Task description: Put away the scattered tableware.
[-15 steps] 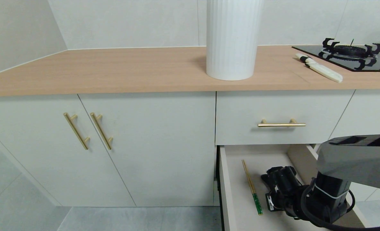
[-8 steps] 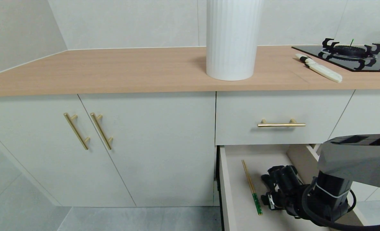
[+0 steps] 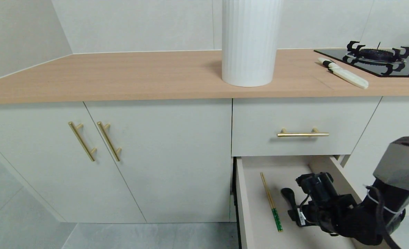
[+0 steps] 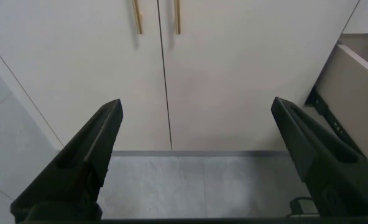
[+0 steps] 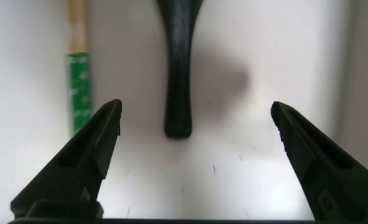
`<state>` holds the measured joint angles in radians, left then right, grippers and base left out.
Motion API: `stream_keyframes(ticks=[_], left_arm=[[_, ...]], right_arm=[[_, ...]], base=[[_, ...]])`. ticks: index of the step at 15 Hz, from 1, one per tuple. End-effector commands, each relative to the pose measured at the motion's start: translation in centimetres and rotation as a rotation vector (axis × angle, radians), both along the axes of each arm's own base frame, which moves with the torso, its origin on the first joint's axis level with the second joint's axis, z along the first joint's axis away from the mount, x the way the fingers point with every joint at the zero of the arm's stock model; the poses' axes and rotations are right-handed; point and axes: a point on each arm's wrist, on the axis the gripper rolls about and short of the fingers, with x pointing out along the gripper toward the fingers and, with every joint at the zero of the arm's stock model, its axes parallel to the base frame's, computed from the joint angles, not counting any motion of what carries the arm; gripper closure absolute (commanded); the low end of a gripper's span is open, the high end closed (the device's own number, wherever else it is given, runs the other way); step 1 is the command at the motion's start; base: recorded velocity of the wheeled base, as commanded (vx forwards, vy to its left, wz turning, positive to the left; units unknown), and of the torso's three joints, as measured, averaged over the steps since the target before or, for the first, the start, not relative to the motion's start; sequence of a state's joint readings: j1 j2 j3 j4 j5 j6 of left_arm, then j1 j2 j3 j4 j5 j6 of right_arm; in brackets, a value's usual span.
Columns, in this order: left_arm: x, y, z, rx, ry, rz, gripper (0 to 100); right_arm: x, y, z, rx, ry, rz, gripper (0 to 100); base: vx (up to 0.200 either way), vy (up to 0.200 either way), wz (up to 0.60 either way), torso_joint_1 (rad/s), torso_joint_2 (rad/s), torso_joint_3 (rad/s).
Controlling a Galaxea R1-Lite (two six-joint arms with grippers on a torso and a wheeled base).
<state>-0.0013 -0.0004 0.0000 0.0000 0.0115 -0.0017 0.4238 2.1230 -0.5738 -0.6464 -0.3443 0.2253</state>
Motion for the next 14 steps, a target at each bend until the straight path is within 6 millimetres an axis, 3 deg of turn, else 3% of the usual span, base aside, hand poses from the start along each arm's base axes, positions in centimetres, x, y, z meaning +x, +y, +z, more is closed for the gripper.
stream_keyframes(ticks=[1, 6, 14], left_arm=[[0.0, 0.0, 0.0, 0.000, 0.000, 0.001, 0], [0.0, 0.0, 0.0, 0.000, 0.000, 0.001, 0], [0.0, 0.0, 0.0, 0.000, 0.002, 0.001, 0]], right_arm=[[-1.3, -0.3, 4.7, 0.043, -0.081, 0.013, 0], [-4.5, 0.3, 8.6, 0.037, 0.003, 0.104, 0], [-6.3, 0.3, 10.6, 0.035, 0.003, 0.137, 0]], base=[[0.000, 0.000, 0.00, 0.000, 0.00, 0.000], [0.000, 0.000, 0.00, 0.000, 0.00, 0.000], [0.000, 0.000, 0.00, 0.000, 0.00, 0.000]])
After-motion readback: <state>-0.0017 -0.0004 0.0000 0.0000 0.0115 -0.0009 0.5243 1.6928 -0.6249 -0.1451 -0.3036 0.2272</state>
